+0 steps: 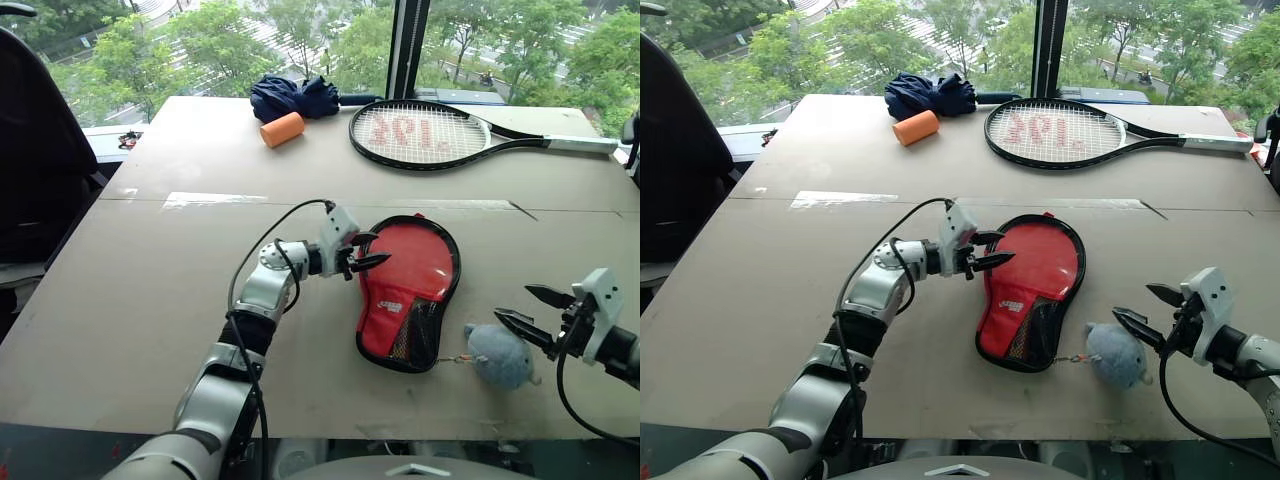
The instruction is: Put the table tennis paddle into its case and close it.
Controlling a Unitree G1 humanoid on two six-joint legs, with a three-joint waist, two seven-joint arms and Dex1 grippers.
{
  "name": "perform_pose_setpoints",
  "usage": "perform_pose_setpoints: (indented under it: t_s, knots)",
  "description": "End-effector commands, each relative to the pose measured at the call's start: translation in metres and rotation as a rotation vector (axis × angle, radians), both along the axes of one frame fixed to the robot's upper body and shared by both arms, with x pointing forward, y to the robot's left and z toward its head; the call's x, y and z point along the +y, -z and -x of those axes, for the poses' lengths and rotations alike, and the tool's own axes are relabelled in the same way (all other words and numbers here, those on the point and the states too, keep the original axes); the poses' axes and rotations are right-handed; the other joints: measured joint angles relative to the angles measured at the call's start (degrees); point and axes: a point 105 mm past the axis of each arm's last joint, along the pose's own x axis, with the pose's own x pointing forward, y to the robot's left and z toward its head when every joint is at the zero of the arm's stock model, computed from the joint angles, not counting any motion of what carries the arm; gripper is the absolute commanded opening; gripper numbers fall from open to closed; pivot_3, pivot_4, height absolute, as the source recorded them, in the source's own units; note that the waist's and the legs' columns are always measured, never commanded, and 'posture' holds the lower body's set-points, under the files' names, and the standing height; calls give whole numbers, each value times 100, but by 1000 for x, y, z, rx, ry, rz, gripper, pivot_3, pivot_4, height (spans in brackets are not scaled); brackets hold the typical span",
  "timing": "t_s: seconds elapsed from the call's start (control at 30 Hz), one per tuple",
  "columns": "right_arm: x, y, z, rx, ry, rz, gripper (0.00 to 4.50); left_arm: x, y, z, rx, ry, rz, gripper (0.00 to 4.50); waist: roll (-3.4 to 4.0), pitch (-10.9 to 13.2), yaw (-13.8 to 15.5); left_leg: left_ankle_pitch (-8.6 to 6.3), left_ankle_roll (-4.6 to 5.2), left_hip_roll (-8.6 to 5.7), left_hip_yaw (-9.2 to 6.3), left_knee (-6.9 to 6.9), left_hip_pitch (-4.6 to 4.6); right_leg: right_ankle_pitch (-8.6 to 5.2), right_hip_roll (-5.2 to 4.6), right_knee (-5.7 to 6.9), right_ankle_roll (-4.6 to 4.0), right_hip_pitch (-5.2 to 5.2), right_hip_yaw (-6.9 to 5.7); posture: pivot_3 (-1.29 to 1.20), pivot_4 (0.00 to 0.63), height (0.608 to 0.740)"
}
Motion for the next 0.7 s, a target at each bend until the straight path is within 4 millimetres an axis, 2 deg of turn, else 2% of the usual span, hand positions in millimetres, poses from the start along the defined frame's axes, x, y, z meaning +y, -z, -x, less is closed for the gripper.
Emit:
perform_pose_setpoints:
  t_s: [0.03,0.2,0.27,0.33,0.5,0.7]
  knots:
    - [-18,-2,4,-57,-25,28,4474,28,-19,18,-46,-12,27,2590,4,2,-1,0,0,0,1,0,1,0,0,0,-1,0,2,0,150,740]
    - [-34,5,0,-115,-50,70,4474,67,4,46,-12,-73,-82,2590,15,9,-8,0,0,0,18,0,10,-6,-4,-1,-13,1,24,0,150,740]
    - [-34,-1,-1,-184,-86,20,4474,80,12,58,-5,-102,-120,2590,18,13,-8,0,0,1,26,1,13,-8,-4,-1,-18,1,31,0,150,740]
    - [-30,0,0,-169,-149,19,4474,88,17,70,12,-108,-132,2590,20,13,-5,0,0,2,28,2,13,-10,-4,-1,-26,0,33,0,150,740]
    - [-25,0,-7,-159,-215,32,4474,92,24,88,37,-106,-131,2590,23,14,19,0,0,4,35,1,13,-10,-12,-2,-31,0,37,0,150,740]
    - [-24,-1,-10,-158,-230,32,4474,87,23,86,27,-99,-122,2590,23,14,26,0,0,0,38,1,13,-10,-17,-2,-32,0,38,0,150,740]
